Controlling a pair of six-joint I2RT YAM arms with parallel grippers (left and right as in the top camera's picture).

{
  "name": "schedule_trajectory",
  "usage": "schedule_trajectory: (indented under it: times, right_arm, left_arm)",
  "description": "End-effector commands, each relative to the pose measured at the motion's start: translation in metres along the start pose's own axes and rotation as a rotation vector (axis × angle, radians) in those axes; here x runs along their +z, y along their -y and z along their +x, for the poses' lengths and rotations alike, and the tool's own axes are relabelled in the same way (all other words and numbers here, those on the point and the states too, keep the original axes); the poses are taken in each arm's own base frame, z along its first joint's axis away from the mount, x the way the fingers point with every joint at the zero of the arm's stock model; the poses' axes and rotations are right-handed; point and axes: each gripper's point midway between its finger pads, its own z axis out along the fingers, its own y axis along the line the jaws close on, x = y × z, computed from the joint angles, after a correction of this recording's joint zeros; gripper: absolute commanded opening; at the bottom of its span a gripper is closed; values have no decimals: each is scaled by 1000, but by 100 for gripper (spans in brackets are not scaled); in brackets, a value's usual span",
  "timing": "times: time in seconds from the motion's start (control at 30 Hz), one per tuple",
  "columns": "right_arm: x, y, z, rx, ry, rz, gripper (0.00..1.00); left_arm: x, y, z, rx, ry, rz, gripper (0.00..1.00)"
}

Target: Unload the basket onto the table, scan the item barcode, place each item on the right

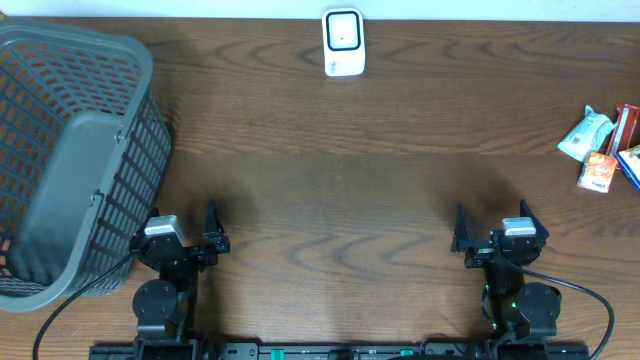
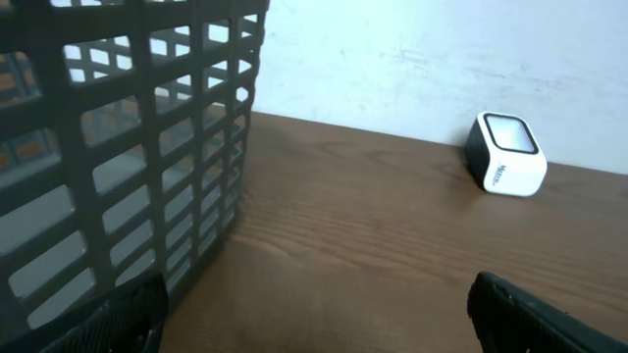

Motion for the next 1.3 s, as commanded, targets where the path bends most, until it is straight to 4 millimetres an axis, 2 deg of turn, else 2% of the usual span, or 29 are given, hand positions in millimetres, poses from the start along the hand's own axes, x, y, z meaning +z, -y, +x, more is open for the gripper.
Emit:
schedule_trajectory:
  times: [0.0, 1.27]
  right_arm:
    - [0, 2, 1, 13, 0, 6, 99]
    - [0, 2, 1, 13, 0, 6, 99]
  left_arm:
    - [3, 0, 19, 41, -43, 10, 98]
    - [3, 2, 19, 59, -45, 21, 98]
